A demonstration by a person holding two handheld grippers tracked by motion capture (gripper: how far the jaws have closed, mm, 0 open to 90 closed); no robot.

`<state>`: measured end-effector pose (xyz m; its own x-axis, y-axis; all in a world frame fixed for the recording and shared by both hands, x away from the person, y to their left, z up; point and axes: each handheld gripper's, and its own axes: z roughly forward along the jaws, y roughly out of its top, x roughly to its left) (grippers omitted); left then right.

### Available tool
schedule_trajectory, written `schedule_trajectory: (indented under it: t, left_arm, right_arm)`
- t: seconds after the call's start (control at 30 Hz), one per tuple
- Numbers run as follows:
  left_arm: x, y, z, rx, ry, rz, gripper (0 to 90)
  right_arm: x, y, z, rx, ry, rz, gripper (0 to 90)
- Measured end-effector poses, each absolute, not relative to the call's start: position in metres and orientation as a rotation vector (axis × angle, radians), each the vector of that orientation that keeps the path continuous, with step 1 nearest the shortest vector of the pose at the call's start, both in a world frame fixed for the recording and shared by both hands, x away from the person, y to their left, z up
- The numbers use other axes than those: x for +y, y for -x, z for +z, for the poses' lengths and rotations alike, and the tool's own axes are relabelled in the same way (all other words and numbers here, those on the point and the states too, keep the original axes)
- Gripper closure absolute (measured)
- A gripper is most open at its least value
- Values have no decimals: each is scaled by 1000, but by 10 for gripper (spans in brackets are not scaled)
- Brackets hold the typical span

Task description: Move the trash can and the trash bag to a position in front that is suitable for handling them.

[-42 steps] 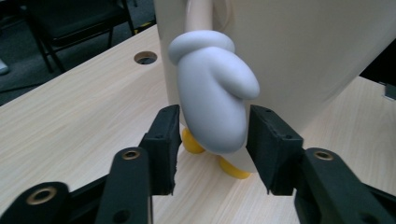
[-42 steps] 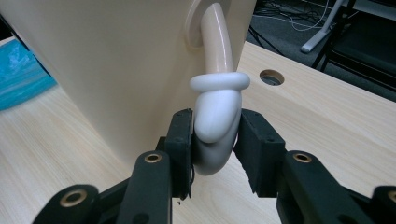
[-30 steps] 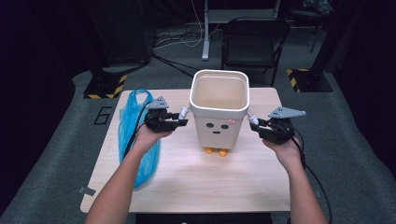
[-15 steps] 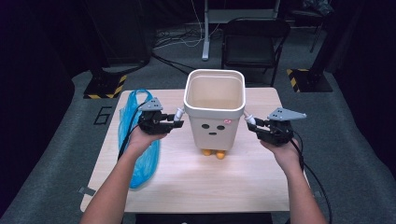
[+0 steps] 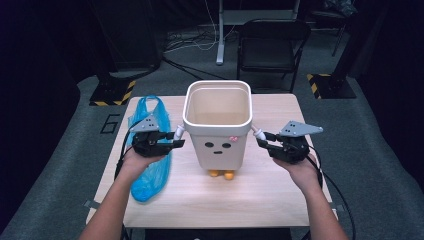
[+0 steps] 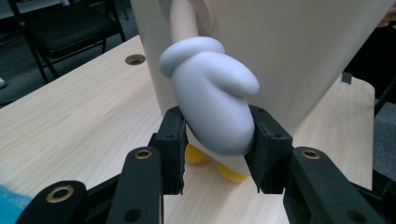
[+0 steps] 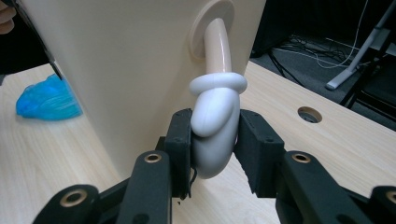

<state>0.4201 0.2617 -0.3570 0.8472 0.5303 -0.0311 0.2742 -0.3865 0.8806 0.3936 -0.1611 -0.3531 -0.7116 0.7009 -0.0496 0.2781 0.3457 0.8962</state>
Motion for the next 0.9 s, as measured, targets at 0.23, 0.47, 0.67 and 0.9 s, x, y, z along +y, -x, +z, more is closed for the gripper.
schedule_trajectory:
  t: [0.23, 0.47, 0.67, 0.9]
  left_arm:
    - [270, -398, -359, 586, -1987, 327, 606]
    - [275, -379, -361, 577, -1991, 327, 604]
    - [274, -371, -373, 580, -1989, 304, 602]
    - [273, -371, -381, 574, -1970, 268, 601]
  right_arm:
    - [-154, -380, -357, 2208, -811, 1317, 655]
    - [-150, -365, -357, 2231, -781, 1314, 653]
    - [-150, -357, -365, 2245, -776, 1305, 653]
    - [-155, -356, -374, 2255, -785, 1323, 653]
